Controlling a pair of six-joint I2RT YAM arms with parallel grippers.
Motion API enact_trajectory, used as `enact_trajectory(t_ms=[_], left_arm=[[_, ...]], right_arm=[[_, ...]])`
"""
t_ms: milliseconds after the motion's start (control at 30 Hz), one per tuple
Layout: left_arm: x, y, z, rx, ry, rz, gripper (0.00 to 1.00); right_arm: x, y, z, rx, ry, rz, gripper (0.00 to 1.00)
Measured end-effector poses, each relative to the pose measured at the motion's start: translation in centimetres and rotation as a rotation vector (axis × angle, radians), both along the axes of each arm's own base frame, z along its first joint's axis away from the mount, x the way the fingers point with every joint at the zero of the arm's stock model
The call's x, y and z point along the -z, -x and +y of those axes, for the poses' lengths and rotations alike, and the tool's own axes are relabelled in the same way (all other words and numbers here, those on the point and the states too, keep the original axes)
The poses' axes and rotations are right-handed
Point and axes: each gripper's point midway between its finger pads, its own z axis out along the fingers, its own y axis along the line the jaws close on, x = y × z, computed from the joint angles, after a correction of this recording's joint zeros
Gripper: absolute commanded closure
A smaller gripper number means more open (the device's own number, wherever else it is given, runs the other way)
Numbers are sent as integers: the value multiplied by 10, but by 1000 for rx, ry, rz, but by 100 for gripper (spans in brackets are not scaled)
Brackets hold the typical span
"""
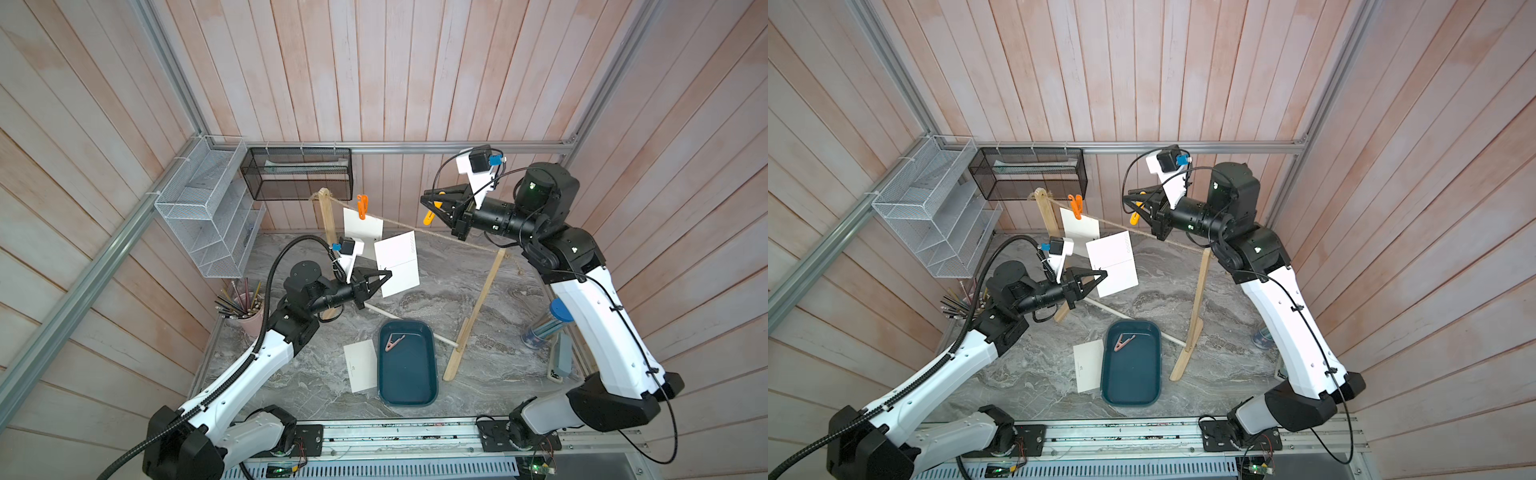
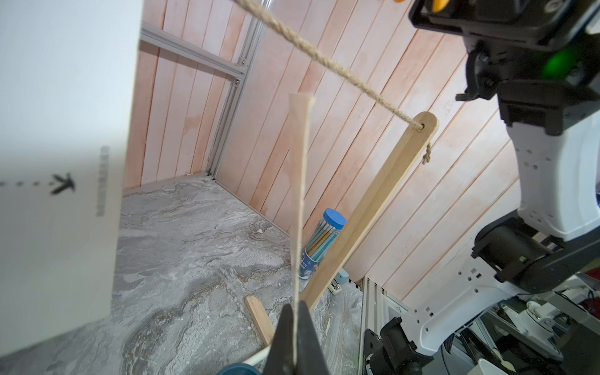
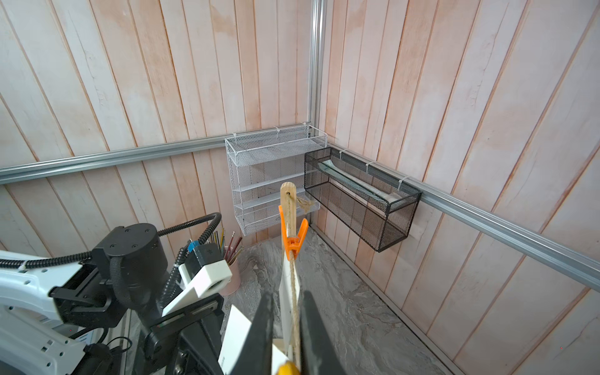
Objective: Remove the postcards from the strings
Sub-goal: Remove the clamp from the clothesline, then place the postcard on the postcard.
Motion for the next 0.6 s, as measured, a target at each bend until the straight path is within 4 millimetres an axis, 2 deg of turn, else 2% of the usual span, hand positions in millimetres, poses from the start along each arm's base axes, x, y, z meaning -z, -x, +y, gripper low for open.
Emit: enact_trajectory(t_ms=[167,267,400,600], left_arm=[[10,13,19,-76,-35,86,100],[19,24,32,-122,-59,140,100],[41,41,49,-177,-101,239,100],[94,62,70,-246,-182,437,100]], right_arm=[[16,45,19,-50,25,6,100],[38,66,28,-72,56,31,100],[89,78,35,-65,116,105,100],[168,89,47,-44,215,233,100]])
